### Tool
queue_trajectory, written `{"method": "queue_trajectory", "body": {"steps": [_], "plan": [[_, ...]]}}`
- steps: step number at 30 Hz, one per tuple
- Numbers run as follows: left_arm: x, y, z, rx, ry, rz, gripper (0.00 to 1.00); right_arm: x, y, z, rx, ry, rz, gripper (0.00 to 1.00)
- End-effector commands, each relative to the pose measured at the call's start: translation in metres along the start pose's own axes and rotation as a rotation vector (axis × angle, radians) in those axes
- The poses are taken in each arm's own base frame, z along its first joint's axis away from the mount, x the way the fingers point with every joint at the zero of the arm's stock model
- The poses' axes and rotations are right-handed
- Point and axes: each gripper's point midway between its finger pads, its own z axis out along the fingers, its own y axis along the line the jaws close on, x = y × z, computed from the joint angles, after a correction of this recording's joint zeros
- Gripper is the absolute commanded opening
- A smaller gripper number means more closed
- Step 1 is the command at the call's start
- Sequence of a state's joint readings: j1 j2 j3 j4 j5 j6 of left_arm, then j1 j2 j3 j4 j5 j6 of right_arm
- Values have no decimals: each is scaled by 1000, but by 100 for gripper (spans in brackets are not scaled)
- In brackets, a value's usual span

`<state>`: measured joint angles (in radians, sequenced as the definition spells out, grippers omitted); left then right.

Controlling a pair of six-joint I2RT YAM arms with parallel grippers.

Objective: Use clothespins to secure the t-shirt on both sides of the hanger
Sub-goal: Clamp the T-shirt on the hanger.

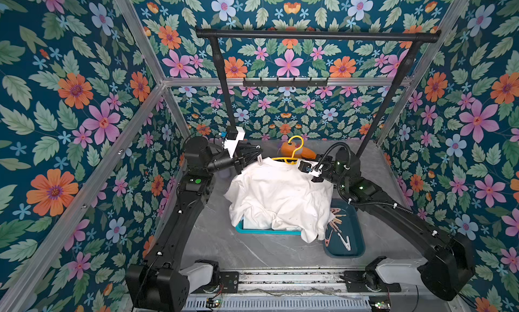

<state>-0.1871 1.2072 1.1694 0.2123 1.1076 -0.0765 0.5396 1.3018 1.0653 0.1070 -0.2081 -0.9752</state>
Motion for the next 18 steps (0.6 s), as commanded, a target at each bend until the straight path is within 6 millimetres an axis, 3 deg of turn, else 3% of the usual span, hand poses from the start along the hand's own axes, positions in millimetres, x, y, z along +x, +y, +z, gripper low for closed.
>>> {"method": "queue_trajectory", "body": {"steps": [1,18], "plan": [[-18,-8,-1,52,-39,47,0,-12,-10,0,34,-47,-23,0],[0,3,-7,24,15,47,0,-26,-23,-17,116,-108,-2,0]]}}
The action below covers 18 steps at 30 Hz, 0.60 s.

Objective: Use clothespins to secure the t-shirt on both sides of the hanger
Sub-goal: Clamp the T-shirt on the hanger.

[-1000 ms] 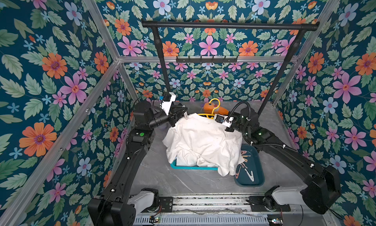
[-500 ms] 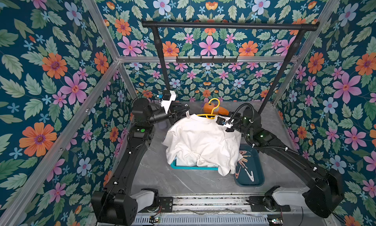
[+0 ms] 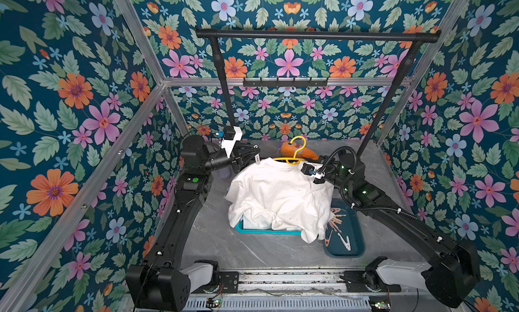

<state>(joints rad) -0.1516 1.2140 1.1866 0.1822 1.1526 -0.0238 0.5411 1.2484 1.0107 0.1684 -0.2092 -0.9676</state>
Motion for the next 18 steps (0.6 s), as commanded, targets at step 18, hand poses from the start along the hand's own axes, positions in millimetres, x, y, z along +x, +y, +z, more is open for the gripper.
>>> {"method": "queue_trajectory", "body": {"steps": [18], "plan": [[21,-12,-5,47,17,-31,0,-24,-37,-8,148,-78,43,0]]}}
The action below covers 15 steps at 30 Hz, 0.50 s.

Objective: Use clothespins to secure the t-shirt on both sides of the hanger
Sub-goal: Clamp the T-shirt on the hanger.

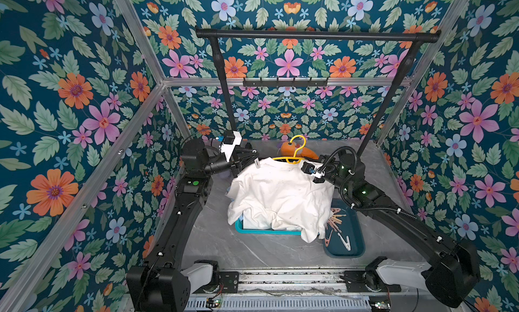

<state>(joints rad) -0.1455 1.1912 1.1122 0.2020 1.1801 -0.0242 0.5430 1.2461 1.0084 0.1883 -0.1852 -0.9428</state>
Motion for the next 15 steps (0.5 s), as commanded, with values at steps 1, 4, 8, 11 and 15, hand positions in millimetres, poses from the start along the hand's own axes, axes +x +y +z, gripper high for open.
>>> {"method": "queue_trajectory", "body": {"steps": [1,4,8,11,15], "plan": [[2,-7,-2,25,2,1,0,-24,-32,-7,120,-83,27,0],[1,-6,-3,2,0,7,0,-23,-31,-9,115,-78,28,0],[-6,-5,-4,-19,-4,17,22,-23,-28,-9,100,-68,33,0],[-13,-2,-5,-50,-13,19,60,-23,-25,-9,78,-56,28,0],[-24,-1,-10,-97,-34,22,85,-21,-22,-8,60,-37,28,0]]}}
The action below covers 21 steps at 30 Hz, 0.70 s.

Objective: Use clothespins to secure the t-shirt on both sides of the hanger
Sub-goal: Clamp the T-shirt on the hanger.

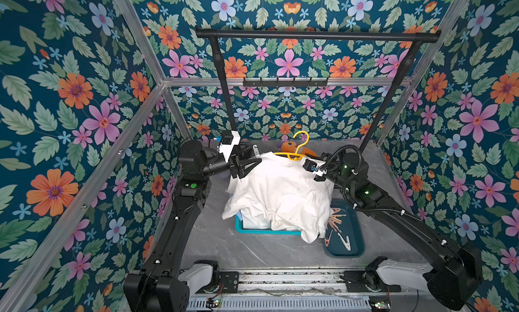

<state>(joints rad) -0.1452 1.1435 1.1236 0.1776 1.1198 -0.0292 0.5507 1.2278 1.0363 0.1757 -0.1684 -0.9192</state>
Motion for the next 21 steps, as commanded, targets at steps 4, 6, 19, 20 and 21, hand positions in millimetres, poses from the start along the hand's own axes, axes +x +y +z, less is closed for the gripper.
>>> {"method": "queue_trajectory", "body": {"steps": [4,6,19,20,21], "plan": [[-22,-2,-11,-97,-41,-9,96,-6,-6,0,10,3,7,0],[-33,-1,-20,-172,-60,-12,96,-3,-7,3,4,28,12,0],[-24,-14,-10,-298,-268,-690,60,2,-32,22,140,201,37,0],[-21,-25,5,-287,-252,-719,58,-1,-33,22,154,201,36,0],[-20,-36,17,-275,-245,-731,58,-2,-34,22,163,203,32,0]]}}
